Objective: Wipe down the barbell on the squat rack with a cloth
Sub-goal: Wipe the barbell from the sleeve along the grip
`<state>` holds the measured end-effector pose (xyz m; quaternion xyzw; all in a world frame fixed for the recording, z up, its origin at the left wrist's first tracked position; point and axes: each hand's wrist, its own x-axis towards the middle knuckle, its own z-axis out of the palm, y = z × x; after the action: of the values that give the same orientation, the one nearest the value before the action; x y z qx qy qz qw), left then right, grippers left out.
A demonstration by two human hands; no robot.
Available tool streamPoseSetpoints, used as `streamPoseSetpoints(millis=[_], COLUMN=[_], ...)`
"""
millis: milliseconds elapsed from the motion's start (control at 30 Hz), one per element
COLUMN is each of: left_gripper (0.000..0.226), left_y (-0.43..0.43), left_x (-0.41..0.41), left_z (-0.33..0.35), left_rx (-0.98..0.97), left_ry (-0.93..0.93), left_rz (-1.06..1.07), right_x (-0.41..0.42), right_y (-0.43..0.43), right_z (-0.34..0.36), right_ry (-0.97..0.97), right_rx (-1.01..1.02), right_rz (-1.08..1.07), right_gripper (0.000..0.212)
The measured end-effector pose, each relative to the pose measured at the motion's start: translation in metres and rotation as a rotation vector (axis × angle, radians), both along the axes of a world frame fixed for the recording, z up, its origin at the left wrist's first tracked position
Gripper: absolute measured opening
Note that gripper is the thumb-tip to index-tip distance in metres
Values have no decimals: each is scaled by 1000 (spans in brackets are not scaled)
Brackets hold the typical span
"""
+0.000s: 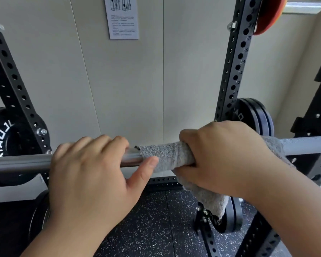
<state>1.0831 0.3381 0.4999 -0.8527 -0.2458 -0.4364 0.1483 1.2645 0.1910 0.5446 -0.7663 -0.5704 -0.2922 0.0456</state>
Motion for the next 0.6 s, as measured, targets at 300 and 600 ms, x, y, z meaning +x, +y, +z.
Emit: streamPoseSetpoints(millis=[300, 600], left_gripper=[58, 59], left_y=[1, 2], left_x=[9, 7], left_z=[-4, -9], left_rx=[57, 88], left_ry=[-81, -93], left_rz=[67, 75], right_x=[34, -16], right_y=[-35, 24], right_z=[1, -16], right_ry=[13, 23], right_rx=[28, 19], right_rz=[-162, -22], right_gripper=[65, 51])
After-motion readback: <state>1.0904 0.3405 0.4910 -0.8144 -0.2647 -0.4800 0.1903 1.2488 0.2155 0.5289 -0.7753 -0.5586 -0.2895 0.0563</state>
